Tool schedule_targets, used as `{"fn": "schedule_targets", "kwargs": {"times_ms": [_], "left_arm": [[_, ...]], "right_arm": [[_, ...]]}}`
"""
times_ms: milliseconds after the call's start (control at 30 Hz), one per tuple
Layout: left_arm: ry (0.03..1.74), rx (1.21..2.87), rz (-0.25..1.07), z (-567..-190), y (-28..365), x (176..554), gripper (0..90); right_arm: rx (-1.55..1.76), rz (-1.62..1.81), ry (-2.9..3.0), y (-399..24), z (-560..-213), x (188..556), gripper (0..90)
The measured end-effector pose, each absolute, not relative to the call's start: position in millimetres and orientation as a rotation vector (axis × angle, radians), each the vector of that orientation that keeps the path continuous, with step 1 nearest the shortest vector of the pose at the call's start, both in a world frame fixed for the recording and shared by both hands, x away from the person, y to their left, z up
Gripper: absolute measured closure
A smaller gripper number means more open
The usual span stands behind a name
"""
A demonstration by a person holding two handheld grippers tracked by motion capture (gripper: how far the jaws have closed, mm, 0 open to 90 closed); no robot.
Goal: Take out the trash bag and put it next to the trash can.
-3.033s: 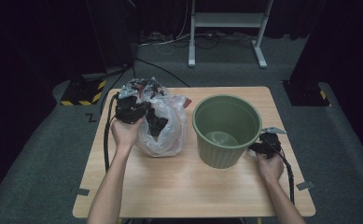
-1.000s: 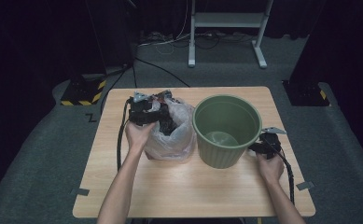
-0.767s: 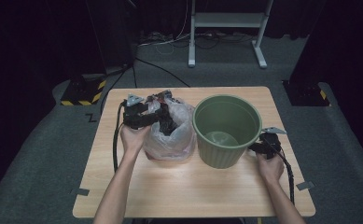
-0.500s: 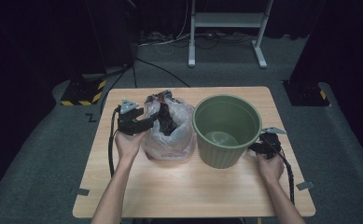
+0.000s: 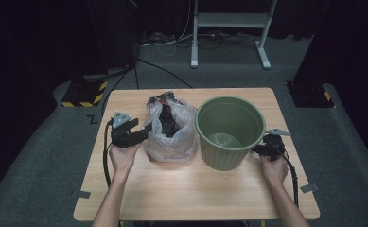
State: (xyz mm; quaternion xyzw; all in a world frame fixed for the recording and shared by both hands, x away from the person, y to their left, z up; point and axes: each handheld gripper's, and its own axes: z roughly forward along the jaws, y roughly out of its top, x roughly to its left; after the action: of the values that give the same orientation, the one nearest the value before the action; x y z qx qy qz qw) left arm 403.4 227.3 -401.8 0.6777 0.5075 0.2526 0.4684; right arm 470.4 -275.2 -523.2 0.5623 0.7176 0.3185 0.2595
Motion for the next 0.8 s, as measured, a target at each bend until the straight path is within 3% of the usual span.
{"fn": "schedule_targets", "kwargs": {"times_ms": [800], "left_arm": [[1.317, 1.652, 0.61, -437, 241, 381, 42.2]], "right_arm": [[1.523, 0.862, 1.944, -275, -523, 470, 29.7]]}}
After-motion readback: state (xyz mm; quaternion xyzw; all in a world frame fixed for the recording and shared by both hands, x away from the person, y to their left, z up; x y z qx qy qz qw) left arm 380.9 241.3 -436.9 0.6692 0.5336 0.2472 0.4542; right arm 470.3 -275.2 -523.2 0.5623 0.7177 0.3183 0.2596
